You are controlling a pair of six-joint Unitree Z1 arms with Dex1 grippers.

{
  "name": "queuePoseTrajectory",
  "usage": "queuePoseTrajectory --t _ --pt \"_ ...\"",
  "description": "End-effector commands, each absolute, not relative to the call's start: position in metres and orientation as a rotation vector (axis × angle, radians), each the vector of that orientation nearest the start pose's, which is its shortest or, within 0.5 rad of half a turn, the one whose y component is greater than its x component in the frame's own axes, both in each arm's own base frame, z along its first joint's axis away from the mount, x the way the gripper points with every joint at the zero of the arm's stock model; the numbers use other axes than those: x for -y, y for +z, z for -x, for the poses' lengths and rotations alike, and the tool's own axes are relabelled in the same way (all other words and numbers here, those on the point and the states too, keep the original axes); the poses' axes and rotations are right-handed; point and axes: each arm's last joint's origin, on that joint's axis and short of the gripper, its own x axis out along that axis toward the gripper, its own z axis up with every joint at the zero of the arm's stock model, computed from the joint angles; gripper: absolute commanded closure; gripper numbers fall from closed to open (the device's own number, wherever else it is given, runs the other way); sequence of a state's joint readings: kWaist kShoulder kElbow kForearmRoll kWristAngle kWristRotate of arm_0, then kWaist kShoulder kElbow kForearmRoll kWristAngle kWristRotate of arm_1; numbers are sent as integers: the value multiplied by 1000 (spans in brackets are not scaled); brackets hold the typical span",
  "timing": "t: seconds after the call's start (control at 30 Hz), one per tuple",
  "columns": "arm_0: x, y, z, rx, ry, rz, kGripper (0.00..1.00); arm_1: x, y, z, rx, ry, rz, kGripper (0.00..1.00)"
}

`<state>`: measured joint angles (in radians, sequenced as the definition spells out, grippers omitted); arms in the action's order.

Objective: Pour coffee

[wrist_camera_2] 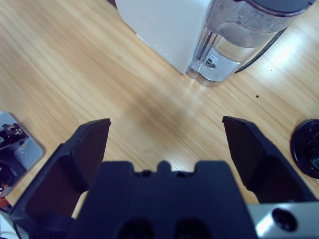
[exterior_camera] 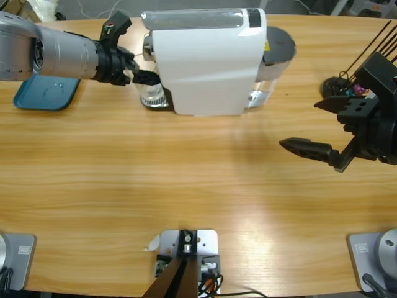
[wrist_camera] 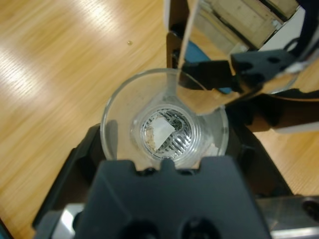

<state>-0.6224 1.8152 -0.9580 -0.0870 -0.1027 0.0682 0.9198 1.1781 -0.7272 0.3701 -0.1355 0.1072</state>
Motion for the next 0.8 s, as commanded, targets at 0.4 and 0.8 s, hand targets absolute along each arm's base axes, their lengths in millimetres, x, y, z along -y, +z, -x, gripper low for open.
queuePoseTrajectory --t 0.4,0.8 --pt "214 224 -280 -834 -752 -286 4 -125 285 -105 -793 687 321 0" --pt "169 252 -261 -830 -672 -234 4 -127 284 -106 -797 690 322 0"
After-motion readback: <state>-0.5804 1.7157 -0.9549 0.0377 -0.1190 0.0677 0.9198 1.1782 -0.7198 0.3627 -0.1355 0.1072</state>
